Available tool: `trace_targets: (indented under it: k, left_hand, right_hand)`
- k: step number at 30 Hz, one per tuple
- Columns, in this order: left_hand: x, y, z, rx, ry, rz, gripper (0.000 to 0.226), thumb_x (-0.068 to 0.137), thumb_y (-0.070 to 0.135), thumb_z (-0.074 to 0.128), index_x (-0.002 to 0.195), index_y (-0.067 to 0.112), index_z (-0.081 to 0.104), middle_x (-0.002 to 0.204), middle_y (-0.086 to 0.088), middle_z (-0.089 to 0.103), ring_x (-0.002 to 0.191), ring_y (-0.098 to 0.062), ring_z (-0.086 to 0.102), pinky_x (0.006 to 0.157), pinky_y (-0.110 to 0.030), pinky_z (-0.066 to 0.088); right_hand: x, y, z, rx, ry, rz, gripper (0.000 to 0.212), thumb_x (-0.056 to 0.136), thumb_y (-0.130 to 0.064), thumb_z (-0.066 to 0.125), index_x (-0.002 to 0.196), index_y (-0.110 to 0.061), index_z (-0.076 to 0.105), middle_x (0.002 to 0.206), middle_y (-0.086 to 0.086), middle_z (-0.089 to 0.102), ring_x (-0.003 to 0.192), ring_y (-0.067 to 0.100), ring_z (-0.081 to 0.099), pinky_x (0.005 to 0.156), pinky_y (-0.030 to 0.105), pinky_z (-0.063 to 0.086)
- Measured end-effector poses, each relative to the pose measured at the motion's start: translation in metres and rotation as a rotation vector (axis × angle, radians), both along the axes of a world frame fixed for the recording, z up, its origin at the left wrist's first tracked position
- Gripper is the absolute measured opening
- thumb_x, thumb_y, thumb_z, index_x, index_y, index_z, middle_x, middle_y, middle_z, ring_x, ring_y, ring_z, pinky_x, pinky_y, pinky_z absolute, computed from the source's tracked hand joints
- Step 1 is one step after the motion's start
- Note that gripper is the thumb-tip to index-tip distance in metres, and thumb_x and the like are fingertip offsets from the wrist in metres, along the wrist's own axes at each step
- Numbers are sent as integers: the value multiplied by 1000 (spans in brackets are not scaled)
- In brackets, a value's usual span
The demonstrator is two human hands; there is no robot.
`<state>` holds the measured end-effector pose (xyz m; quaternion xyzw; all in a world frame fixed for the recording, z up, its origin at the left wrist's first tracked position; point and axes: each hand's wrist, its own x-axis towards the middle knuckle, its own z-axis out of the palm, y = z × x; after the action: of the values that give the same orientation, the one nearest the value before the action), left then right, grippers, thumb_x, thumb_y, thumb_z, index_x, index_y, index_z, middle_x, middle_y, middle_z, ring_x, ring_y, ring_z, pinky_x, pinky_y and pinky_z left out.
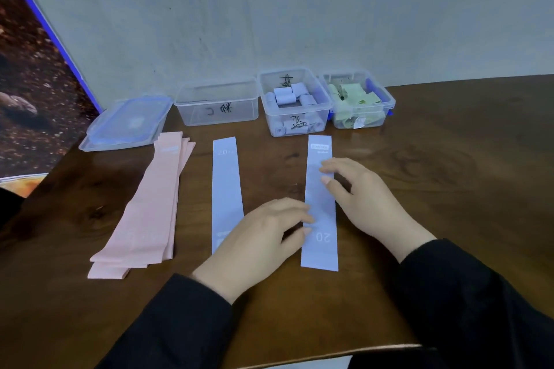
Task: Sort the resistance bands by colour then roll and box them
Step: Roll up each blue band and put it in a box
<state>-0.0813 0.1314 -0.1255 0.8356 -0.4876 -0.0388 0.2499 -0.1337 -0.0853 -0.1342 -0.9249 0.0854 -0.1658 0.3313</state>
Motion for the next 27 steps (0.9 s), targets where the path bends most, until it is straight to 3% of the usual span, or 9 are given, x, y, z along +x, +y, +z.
trace_targets:
  k: [2, 6, 13, 20, 27]
  left_hand:
    - [-1, 9, 0, -61, 15, -53, 18, 99, 34, 56, 108, 30, 71, 118, 22, 59, 114, 1, 51, 96, -7, 38]
    - [-2, 17, 2, -21, -5, -132, 11, 95, 40, 60, 94, 33, 68, 105, 20, 55, 105, -6, 51, 90, -27, 42]
    - [-5, 17, 0, 100, -12, -180, 17, 92, 49, 60, 103, 38, 64, 113, 23, 42, 108, 6, 28, 94, -12, 25]
    - [-6, 16, -1, 75, -17, -152, 12, 97, 37, 54, 92, 35, 64, 105, 21, 44, 108, -2, 38, 94, -16, 26]
    - [-10, 12, -4, 50, -45, -116, 16, 100, 35, 47, 86, 35, 57, 99, 21, 44, 101, -6, 43, 95, -24, 33]
  right_hand:
    - [-19, 9, 7, -6, -77, 123, 6, 100, -30, 60, 100, -32, 66, 108, -18, 62, 105, 5, 59, 92, 31, 47]
    - [-61, 20, 5, -200, -65, 343, 13, 97, -35, 63, 87, -28, 63, 99, -20, 55, 101, 10, 56, 90, 32, 41]
    - [-81, 17, -4, -311, 43, 405, 15, 92, -49, 69, 89, -35, 63, 105, -23, 53, 109, 4, 54, 97, 30, 39]
    - [-81, 19, -7, -302, 11, 352, 12, 95, -44, 65, 86, -37, 65, 102, -24, 54, 105, 4, 56, 97, 22, 34]
    - [-78, 20, -8, -378, 24, 348, 9, 99, -32, 58, 92, -38, 60, 102, -26, 53, 106, 2, 54, 95, 25, 37]
